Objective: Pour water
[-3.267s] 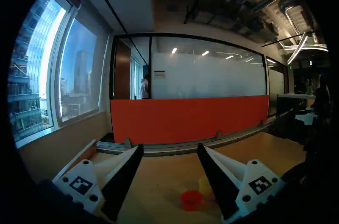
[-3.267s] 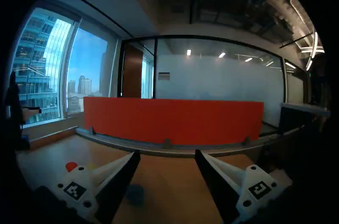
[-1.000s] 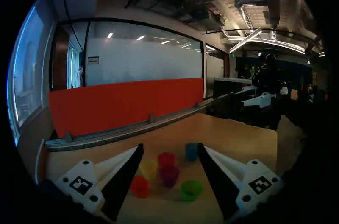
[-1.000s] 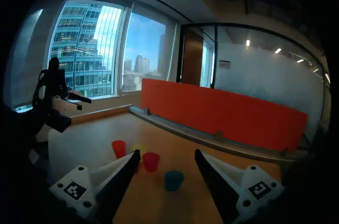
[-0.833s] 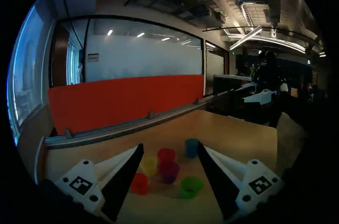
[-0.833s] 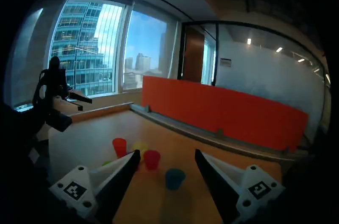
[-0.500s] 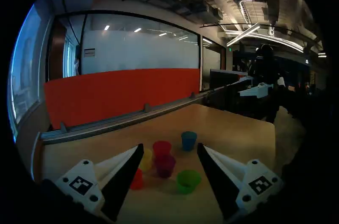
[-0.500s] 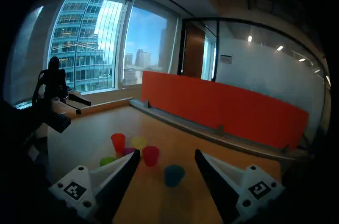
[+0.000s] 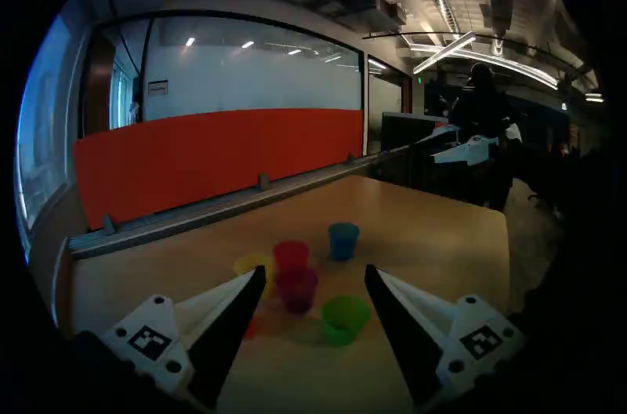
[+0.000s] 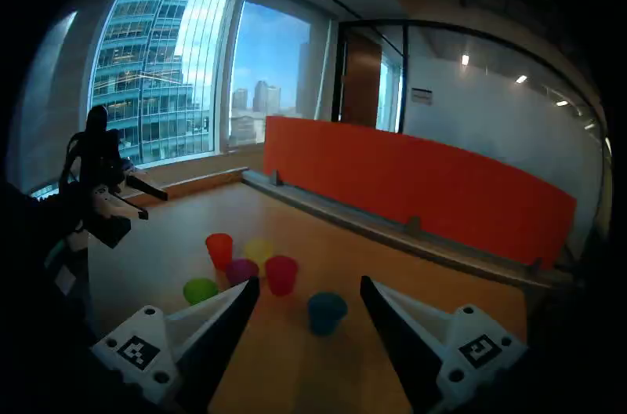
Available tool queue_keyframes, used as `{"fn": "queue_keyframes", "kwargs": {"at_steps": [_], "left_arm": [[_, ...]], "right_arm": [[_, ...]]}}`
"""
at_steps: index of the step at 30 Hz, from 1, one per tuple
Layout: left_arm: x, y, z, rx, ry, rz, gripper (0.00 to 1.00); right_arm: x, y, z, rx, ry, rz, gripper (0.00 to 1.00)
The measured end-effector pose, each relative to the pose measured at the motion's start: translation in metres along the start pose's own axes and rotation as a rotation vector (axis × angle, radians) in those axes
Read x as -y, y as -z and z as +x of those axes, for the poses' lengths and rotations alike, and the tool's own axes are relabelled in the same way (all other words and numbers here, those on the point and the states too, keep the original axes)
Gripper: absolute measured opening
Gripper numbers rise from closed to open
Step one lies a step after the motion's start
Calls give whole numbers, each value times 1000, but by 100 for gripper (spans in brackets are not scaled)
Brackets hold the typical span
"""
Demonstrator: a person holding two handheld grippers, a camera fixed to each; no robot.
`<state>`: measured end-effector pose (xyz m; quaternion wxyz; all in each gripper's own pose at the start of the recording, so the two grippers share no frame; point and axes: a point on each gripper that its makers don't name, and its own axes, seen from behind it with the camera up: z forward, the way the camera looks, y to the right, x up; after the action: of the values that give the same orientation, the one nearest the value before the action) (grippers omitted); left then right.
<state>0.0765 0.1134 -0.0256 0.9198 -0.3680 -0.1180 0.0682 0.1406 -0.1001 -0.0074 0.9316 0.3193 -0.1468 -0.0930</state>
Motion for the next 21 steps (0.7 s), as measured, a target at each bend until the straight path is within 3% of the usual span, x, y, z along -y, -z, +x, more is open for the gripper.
{"fn": "queue_keyframes", "kwargs": {"at_steps": [21], "left_arm": [[-30, -26, -64, 112, -47, -65, 94]], "right_arm": [[-6, -20, -29, 49, -8, -2, 100]]}}
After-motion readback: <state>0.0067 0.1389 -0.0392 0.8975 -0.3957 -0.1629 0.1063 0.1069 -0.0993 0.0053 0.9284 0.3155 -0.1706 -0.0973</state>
